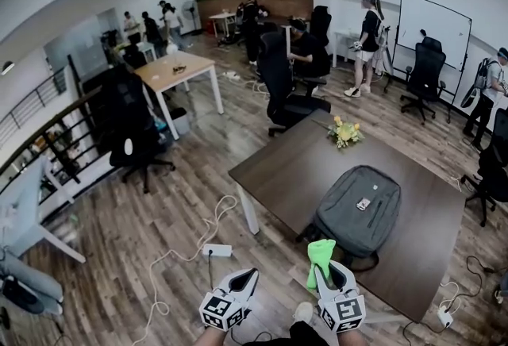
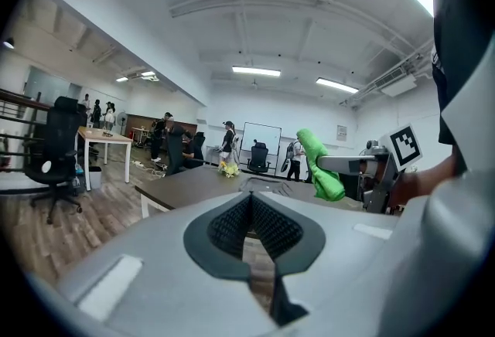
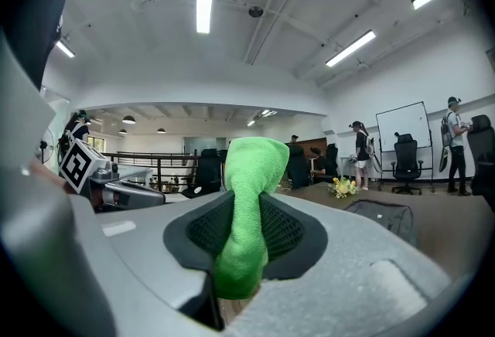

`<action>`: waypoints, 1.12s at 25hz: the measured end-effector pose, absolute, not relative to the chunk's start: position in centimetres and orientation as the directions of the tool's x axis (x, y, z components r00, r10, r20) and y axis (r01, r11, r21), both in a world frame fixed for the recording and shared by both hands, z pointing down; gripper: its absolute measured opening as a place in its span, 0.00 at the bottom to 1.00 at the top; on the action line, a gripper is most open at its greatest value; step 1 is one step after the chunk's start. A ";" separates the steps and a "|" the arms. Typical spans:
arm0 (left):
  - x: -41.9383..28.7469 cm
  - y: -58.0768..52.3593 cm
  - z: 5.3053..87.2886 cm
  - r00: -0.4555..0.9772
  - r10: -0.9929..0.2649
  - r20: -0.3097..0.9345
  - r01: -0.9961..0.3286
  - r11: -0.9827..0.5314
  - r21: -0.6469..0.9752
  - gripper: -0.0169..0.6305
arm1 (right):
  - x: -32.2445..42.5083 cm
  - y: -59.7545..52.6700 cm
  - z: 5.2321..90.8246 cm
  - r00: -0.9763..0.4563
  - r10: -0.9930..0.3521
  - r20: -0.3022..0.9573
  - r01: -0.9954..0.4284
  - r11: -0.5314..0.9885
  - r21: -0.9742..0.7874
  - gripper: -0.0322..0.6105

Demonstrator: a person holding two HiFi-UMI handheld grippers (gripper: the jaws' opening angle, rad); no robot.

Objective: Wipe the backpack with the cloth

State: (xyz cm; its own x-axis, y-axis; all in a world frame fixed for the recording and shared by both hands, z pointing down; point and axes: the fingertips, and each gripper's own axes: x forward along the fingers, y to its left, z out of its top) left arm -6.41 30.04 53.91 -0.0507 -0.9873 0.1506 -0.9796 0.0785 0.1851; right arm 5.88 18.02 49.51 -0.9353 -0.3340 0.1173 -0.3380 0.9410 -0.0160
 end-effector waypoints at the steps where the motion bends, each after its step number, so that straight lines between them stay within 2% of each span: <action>1: -6.9 28.9 53.7 -0.056 -0.987 0.151 -0.979 0.084 0.184 0.06 | 5.2 16.8 49.4 -0.937 -0.328 0.117 -0.332 0.943 -0.016 0.20; 17: -7.6 9.0 51.0 0.019 -0.989 0.144 -0.991 0.000 0.131 0.06 | 1.6 -0.8 49.1 -0.946 -0.305 0.107 -0.311 0.949 -0.046 0.20; 28: -7.2 1.3 51.3 0.081 -0.985 0.152 -0.991 -0.064 0.115 0.06 | 3.1 -8.0 49.2 -0.914 -0.392 0.103 -0.397 0.917 -0.042 0.20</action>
